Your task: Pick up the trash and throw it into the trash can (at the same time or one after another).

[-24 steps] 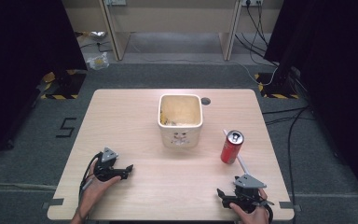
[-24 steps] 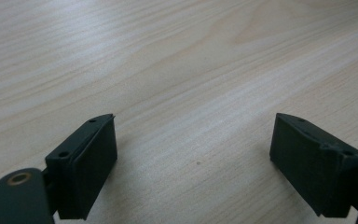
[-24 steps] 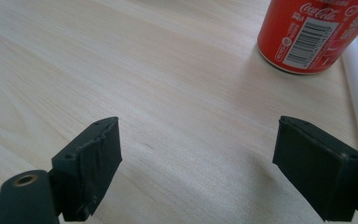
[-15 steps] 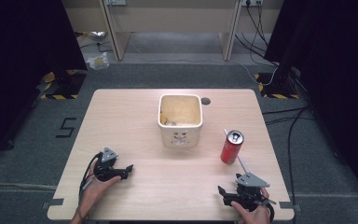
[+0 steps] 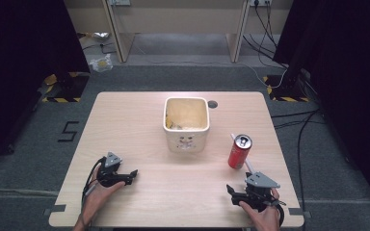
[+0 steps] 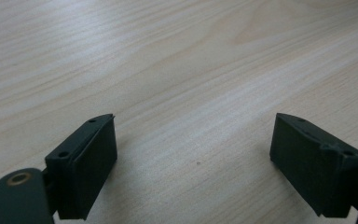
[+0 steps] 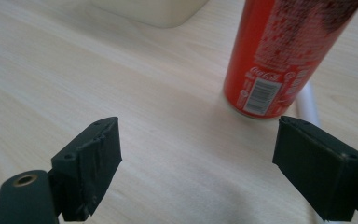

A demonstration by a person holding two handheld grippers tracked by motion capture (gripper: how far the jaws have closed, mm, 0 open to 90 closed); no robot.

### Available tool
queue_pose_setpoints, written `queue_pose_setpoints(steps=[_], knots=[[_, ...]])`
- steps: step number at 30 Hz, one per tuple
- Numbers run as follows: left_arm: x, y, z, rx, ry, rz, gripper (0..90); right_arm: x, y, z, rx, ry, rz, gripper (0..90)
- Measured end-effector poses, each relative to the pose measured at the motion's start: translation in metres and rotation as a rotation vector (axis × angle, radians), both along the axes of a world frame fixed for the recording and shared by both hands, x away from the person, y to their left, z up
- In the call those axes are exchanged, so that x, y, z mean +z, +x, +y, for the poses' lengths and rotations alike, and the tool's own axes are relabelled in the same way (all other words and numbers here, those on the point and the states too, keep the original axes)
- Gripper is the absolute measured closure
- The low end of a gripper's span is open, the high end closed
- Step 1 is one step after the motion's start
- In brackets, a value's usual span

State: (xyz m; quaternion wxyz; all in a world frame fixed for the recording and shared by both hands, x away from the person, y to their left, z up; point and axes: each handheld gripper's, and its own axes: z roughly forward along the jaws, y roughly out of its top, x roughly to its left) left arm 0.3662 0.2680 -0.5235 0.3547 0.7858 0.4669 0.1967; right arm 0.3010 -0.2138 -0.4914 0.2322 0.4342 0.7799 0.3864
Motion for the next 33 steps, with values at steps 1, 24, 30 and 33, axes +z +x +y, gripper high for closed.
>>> queue_pose_setpoints(steps=[1,24,30,33], knots=[[0.000,0.000,0.000,0.000,0.000,0.000,13.8,0.001,0.001,-0.001,-0.005,-0.003,-0.008,15.1],[0.000,0.000,0.000,-0.001,0.000,0.001,13.7,0.017,0.051,-0.012,-0.077,0.033,-0.048,18.6],[0.000,0.000,0.000,0.000,0.000,0.000,13.7,0.014,0.062,-0.011,-0.075,0.055,-0.038,21.3],[0.000,0.000,0.000,0.000,-0.001,0.000,13.7,0.012,0.066,-0.012,-0.079,0.053,-0.042,22.5]])
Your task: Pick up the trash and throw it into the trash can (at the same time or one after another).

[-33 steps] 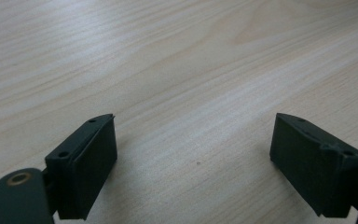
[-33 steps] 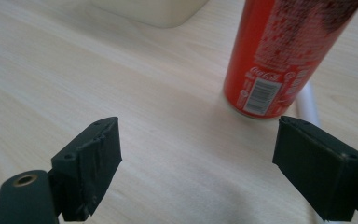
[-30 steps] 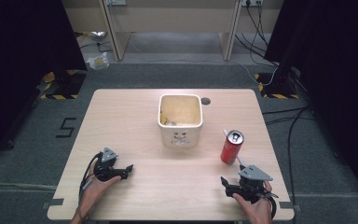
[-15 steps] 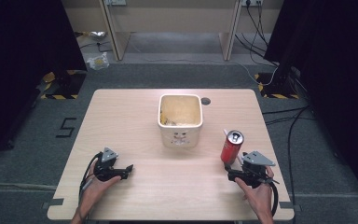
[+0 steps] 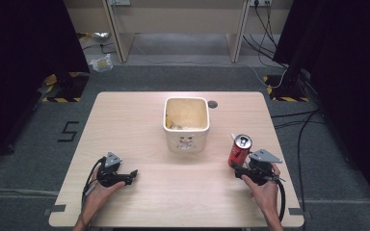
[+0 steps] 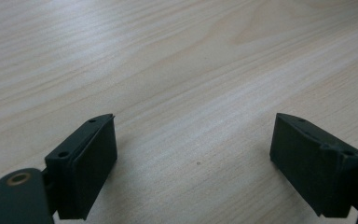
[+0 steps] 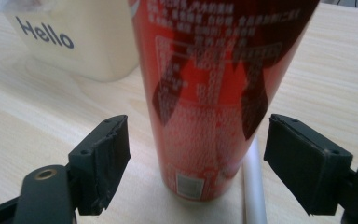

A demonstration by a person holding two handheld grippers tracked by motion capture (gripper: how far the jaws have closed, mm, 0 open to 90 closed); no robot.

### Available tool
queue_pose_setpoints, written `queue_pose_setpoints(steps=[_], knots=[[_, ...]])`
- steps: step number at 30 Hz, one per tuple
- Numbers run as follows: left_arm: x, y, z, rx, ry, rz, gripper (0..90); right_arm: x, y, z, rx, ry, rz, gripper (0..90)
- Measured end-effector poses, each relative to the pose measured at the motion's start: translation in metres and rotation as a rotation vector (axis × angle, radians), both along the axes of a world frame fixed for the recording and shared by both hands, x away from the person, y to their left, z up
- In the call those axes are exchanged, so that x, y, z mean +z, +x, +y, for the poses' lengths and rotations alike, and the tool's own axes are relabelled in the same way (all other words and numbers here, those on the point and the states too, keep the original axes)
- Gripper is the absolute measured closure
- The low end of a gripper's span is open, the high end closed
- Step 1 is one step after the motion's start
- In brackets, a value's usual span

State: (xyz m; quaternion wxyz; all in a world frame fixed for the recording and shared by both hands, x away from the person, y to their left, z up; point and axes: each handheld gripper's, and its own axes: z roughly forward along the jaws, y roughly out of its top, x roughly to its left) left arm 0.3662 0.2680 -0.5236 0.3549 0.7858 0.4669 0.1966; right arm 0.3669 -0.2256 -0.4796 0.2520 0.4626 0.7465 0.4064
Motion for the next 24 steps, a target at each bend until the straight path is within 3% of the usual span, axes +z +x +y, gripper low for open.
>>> queue_pose_setpoints(steps=[17,22,24], knots=[[0.000,0.000,0.000,-0.001,0.001,0.000,13.7,-0.008,0.011,0.002,0.023,-0.009,-0.013,33.9],[0.000,0.000,0.000,0.000,0.000,0.000,13.7,-0.003,0.009,0.002,0.025,0.014,-0.029,34.2],[0.000,0.000,0.000,0.000,0.001,0.000,13.7,0.002,0.008,0.003,0.029,0.002,-0.034,34.2]])
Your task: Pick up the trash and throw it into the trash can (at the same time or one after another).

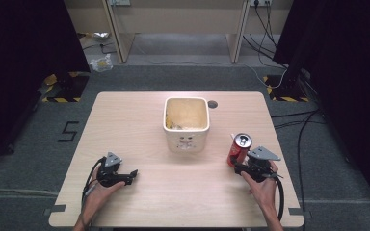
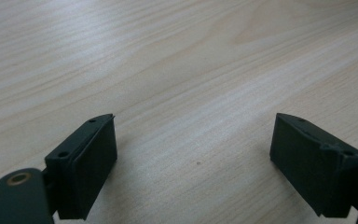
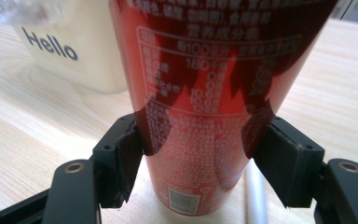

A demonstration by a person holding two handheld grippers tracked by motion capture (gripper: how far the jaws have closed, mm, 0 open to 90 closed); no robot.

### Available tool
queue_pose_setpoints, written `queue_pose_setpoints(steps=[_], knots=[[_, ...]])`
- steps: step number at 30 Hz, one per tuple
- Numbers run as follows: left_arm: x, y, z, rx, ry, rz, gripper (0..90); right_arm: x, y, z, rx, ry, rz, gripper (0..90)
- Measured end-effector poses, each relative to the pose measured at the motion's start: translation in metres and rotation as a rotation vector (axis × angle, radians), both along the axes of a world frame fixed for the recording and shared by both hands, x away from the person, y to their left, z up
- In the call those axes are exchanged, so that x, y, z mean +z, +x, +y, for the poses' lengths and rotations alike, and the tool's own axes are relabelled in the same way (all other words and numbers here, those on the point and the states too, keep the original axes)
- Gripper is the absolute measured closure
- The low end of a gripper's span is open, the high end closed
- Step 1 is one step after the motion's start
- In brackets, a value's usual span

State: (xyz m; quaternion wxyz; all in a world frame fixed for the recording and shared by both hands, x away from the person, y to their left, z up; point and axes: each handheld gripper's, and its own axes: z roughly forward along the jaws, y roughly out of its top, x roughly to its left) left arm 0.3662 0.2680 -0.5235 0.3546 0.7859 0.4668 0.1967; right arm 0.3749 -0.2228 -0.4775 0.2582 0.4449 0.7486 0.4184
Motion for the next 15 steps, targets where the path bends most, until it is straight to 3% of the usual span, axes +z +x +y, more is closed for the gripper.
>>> queue_pose_setpoints(steps=[15], knots=[[0.000,0.000,0.000,0.000,0.000,0.000,13.7,0.048,0.002,0.004,0.030,0.014,-0.029,34.4]])
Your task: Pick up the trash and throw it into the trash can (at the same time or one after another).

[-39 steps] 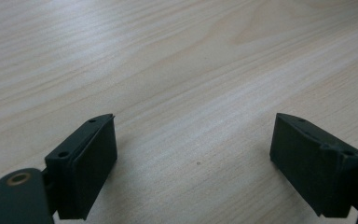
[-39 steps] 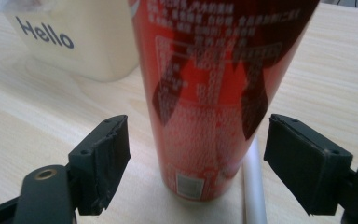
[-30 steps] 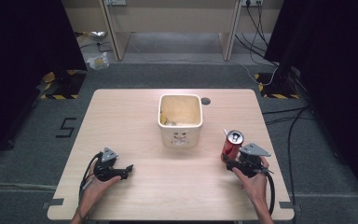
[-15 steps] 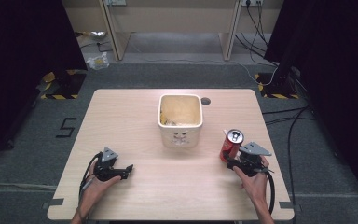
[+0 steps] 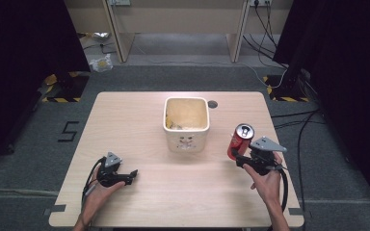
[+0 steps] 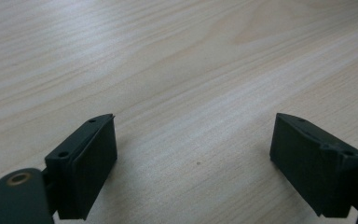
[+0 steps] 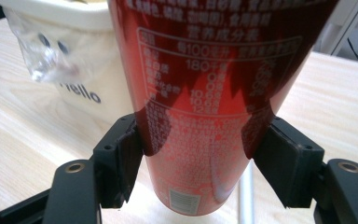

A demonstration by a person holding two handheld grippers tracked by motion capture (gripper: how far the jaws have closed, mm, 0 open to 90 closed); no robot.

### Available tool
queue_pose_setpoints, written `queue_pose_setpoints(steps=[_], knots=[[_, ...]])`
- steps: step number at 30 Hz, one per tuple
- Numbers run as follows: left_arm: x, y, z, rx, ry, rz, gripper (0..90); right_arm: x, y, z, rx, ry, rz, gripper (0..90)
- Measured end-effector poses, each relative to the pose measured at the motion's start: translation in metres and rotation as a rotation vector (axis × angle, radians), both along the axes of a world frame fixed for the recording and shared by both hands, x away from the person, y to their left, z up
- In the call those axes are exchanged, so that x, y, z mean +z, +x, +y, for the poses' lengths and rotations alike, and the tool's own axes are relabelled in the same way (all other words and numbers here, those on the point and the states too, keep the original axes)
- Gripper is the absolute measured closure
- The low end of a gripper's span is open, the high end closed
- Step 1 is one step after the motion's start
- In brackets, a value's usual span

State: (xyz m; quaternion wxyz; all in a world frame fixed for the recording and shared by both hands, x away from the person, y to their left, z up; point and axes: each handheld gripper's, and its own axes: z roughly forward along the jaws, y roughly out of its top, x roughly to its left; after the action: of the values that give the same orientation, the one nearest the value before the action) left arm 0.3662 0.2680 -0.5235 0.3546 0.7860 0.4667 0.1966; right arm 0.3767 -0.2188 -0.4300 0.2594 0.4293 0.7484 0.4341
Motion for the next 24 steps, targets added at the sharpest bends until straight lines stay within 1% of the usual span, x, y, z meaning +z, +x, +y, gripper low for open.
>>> queue_pose_setpoints(steps=[6,8,9,12,14,15,16,18,20,21,22,24], knots=[[0.000,0.000,0.000,0.000,0.000,0.000,13.7,0.016,0.007,0.005,0.017,-0.001,-0.018,34.4],[0.000,0.000,0.000,0.000,0.000,0.000,13.7,0.021,0.010,0.009,0.027,-0.012,-0.018,34.4],[0.000,0.000,0.000,0.000,0.000,0.000,13.8,0.021,0.010,0.009,0.027,-0.012,-0.018,34.4],[0.000,0.000,0.000,0.000,0.000,0.000,13.7,0.031,0.015,0.016,0.039,-0.028,-0.027,34.4],[0.000,0.000,0.000,0.001,0.000,0.000,13.7,0.037,0.018,0.019,0.039,-0.023,-0.030,34.4],[0.000,0.000,0.000,0.001,0.000,0.000,13.7,0.037,0.018,0.019,0.039,-0.023,-0.030,34.4],[0.000,0.000,0.000,0.000,0.000,0.000,13.7,0.042,0.020,0.021,0.043,-0.022,-0.032,34.4],[0.000,0.000,0.000,0.000,0.000,0.000,13.7,0.047,0.024,0.024,0.047,-0.023,-0.036,34.4],[0.000,0.000,0.000,0.000,0.000,0.000,13.7,0.049,0.025,0.025,0.049,-0.025,-0.036,34.4],[0.000,0.000,0.000,0.000,0.000,0.000,13.7,0.054,0.029,0.028,0.053,-0.024,-0.037,34.4],[0.000,0.000,0.000,0.000,0.000,0.000,13.7,0.054,0.029,0.028,0.053,-0.024,-0.037,34.4],[0.000,0.000,0.000,0.000,0.000,0.000,13.7,0.060,0.033,0.032,0.048,-0.028,-0.024,34.4]])
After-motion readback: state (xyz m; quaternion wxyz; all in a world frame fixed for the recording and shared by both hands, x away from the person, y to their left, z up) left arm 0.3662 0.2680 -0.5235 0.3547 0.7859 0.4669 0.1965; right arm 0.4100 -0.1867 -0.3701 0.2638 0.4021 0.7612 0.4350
